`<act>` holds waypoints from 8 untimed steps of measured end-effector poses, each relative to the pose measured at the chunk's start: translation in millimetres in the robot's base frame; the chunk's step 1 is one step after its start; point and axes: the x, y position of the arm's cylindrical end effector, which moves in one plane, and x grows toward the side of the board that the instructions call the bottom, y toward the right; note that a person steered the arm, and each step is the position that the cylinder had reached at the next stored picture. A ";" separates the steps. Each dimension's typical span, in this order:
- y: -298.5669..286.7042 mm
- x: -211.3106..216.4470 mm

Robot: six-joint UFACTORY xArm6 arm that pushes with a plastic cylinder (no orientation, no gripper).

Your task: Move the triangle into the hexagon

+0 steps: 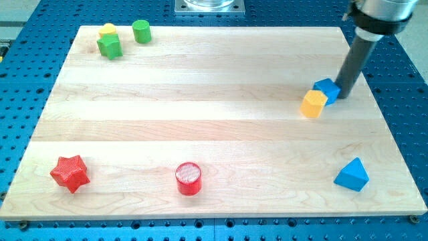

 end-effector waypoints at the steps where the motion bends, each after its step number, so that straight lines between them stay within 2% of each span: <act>1: 60.4 30.6; 2: 64.6 139.3; 3: 54.6 214.7; 4: 3.2 212.2; 5: -5.0 178.6; 7: -36.0 200.4; 8: -83.1 189.7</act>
